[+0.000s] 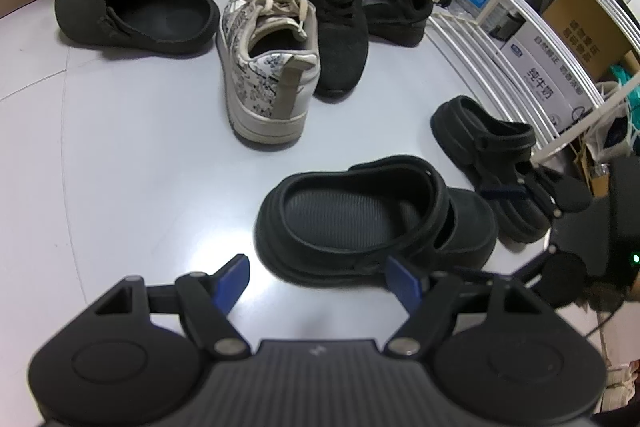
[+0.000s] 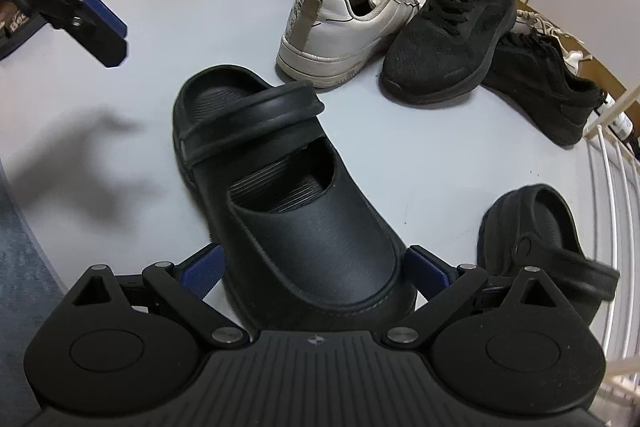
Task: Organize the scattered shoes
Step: 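Lift the clog with the right tool and set it beside its matching clog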
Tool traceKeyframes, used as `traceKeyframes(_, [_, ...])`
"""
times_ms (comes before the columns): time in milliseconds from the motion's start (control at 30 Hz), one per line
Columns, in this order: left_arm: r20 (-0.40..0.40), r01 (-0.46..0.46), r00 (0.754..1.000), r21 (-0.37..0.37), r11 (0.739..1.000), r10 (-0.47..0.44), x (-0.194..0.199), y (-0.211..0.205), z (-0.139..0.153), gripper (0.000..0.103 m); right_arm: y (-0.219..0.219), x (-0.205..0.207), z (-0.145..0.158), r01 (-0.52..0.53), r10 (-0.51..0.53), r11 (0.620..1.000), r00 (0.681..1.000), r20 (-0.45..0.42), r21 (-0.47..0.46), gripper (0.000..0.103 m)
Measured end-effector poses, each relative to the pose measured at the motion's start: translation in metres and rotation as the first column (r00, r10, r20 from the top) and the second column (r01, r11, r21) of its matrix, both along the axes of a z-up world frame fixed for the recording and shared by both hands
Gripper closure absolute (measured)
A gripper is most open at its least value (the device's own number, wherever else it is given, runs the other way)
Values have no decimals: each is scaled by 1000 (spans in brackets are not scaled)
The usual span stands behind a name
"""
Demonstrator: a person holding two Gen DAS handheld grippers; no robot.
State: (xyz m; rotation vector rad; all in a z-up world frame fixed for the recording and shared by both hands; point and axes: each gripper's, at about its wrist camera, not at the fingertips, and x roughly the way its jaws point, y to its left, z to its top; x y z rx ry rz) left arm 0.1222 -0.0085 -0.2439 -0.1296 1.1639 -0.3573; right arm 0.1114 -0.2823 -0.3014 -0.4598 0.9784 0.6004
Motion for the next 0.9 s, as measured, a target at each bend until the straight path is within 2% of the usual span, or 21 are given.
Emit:
traceKeyframes(67, [-2, 0, 1000, 0, 1000, 0, 0, 0, -1, 26, -1, 7, -4, 9, -9, 1000, 1000, -14, 15, 0])
traceKeyframes(233, [-6, 11, 1000, -3, 1000, -11, -3, -2, -1, 26, -1, 5, -7, 42, -41, 998, 999, -21, 36, 0])
traceKeyframes(433, [-12, 9, 1000, -1, 1000, -9, -3, -1, -3, 26, -6, -1, -1, 71, -61, 993, 993, -102, 96, 0])
traceKeyframes(600, [-16, 17, 1000, 1, 1000, -17, -4, -3, -4, 26, 0, 4, -7, 35, -32, 998, 997, -68, 53, 0])
traceKeyframes(667, [-18, 18, 1000, 3, 1000, -18, -4, -3, -4, 26, 2, 9, -11, 29, -24, 997, 997, -78, 73, 0])
traceKeyframes(800, [-19, 14, 1000, 1, 1000, -14, -4, -2, -5, 26, 4, 15, -22, 69, -55, 992, 989, -135, 106, 0])
traceKeyframes(900, [-22, 15, 1000, 2, 1000, -15, -4, -1, -6, 26, -1, 12, -22, 112, -94, 986, 986, -141, 125, 1])
